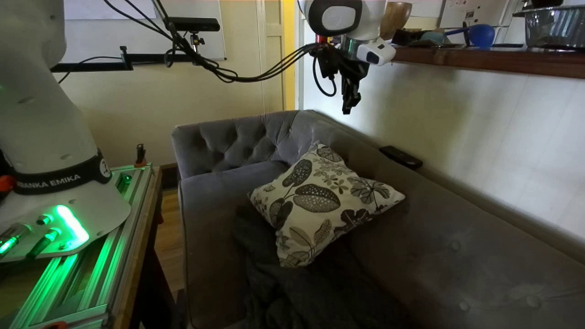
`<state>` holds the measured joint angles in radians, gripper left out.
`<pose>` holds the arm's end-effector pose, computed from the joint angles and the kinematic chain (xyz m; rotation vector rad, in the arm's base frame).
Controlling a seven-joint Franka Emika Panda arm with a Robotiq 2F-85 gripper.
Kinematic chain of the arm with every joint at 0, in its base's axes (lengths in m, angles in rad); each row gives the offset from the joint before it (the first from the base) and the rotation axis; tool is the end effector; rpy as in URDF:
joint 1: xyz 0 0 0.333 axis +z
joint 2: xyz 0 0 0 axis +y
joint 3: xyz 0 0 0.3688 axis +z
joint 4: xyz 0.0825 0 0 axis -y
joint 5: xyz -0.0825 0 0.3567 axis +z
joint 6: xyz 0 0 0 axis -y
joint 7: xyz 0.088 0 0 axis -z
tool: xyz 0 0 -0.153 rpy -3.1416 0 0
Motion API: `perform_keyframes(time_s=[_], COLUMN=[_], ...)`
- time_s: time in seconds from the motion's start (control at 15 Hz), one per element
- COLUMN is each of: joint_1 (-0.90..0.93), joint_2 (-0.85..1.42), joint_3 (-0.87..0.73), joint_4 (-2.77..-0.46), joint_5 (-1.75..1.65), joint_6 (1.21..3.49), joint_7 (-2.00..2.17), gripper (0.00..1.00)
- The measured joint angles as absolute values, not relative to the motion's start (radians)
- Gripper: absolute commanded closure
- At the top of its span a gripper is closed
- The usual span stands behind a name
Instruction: Move the pillow on the left slightly to the left
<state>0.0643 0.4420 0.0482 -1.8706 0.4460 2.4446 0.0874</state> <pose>0.6551 0.0847 0.3136 -2.7674 0.4281 -0.1328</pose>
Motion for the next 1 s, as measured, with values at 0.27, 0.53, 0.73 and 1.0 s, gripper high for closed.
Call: perform_keyframes(time_s=[0.27,0.53,0.73,1.0], joint_1=[-0.039,-0.129,-0.167,-0.178], joint_2=[0.462,0.514,0.562,0.638], joint_3=[-0.017,-0.069,-0.075,-0.073], joint_4=[-1.868,-1.868,-1.868,-1.869], joint_5=[0.446,0.447,0.453,0.478], joint_6=[2.471,2.47,2.47,2.457], joint_7=[0.143,0.202,0.248,0.325], gripper=[0.45,0.19,0.0,0.0])
